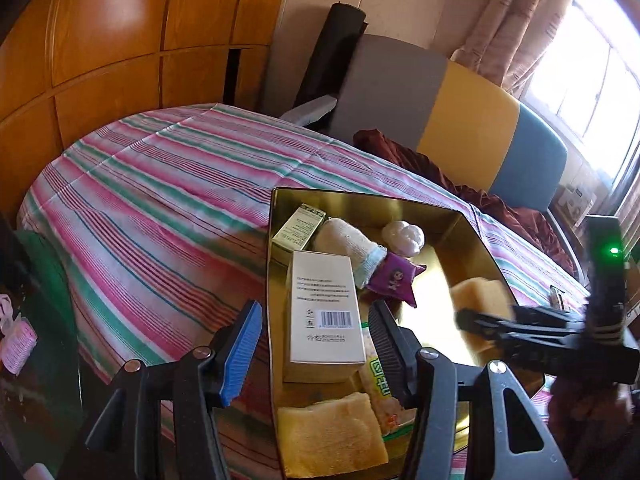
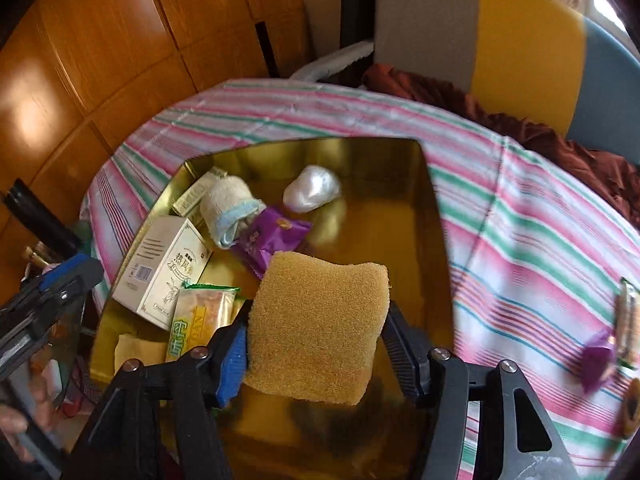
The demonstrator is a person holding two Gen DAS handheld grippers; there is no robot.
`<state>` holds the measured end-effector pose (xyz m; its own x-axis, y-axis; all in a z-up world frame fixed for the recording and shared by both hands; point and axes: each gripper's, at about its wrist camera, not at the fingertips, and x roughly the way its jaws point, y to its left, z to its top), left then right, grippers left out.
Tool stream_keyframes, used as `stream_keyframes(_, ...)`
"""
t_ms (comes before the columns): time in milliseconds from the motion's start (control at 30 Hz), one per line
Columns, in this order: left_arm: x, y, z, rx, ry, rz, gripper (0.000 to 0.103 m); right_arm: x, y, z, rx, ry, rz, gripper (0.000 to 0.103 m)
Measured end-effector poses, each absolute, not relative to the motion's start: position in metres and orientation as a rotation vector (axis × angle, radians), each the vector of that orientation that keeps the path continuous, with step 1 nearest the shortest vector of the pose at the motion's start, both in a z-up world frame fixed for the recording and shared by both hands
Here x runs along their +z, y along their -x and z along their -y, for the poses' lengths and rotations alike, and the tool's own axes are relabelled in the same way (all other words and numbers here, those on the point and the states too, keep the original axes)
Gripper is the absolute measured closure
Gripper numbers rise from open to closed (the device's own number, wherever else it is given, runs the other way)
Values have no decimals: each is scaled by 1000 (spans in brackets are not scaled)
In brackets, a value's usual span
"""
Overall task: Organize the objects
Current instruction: 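Carry the yellow sponge into the tray and open the right gripper, then move both tools back toward the remaining items on the cloth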
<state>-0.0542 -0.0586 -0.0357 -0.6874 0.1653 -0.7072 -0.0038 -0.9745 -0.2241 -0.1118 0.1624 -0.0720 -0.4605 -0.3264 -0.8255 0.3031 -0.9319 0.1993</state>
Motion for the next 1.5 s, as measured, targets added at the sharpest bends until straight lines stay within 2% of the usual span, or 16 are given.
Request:
stream_keyframes(100,-38,55,62,2789,1194,315,47,-82,114,-150,-2380,-1373,55,19)
stream_keyframes(133,-38,55,62,2788,1196,317,47,-86,114,-149,-2373,-1379,60,18)
stream_keyframes(367,-39,53,54,2774,1186,287,47,-90,101,-161,-2392,-1406,94,17)
stream_keyframes(900,-26,34,2,2702,1110,89,47,-51,48,-226,-2572,-1283,130,15)
stream_keyframes(1500,-19,16,-85,2534,1067,-129,47,-24,6,-432,-2974,-1344,313,13)
